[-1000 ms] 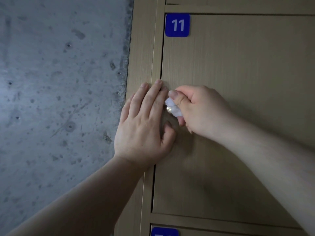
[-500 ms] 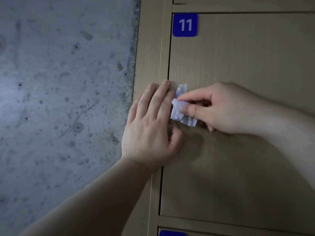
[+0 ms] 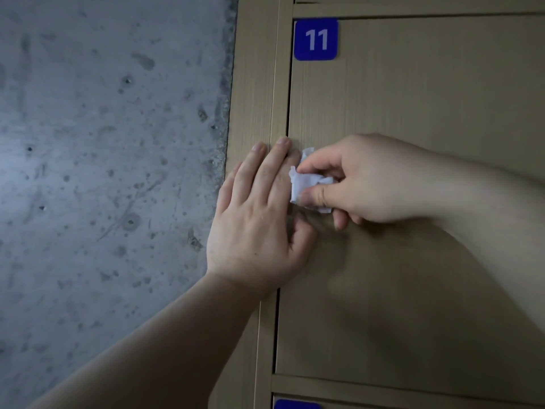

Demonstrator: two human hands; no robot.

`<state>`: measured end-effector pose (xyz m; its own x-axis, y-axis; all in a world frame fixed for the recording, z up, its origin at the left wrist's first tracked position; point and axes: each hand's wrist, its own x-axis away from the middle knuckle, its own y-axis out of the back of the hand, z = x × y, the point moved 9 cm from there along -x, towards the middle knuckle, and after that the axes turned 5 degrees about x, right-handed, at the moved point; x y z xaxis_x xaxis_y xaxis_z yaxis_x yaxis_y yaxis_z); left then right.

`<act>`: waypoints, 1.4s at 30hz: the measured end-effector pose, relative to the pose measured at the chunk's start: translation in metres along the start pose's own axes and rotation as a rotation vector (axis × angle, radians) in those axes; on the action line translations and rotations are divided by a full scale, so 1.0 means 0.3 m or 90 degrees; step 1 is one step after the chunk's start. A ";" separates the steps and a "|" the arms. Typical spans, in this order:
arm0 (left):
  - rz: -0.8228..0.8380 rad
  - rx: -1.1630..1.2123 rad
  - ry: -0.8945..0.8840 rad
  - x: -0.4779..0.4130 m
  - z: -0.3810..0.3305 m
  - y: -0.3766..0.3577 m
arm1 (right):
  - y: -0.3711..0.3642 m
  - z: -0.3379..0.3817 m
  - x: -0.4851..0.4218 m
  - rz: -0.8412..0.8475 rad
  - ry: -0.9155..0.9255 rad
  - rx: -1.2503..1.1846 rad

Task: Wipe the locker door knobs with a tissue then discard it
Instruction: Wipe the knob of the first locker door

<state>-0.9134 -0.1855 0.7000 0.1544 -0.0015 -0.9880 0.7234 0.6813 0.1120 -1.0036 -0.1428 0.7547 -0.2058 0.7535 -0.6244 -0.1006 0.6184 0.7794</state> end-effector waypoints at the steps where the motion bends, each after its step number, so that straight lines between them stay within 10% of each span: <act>1: 0.000 -0.002 0.001 0.000 0.000 -0.001 | -0.007 -0.007 -0.008 0.026 -0.010 -0.037; 9: 0.001 -0.012 0.004 -0.001 -0.003 0.005 | -0.029 -0.047 -0.008 -0.163 -0.054 -0.171; 17: -0.001 -0.011 0.006 -0.001 -0.002 0.006 | -0.065 -0.051 0.002 -0.028 0.003 -0.235; 42: 0.017 -0.007 -0.007 0.003 0.003 -0.003 | -0.126 -0.085 0.106 -0.314 -0.039 -0.373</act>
<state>-0.9133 -0.1868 0.6992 0.1814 0.0095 -0.9834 0.7115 0.6890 0.1379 -1.0312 -0.1479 0.7067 0.0492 0.4429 -0.8952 -0.6693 0.6799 0.2996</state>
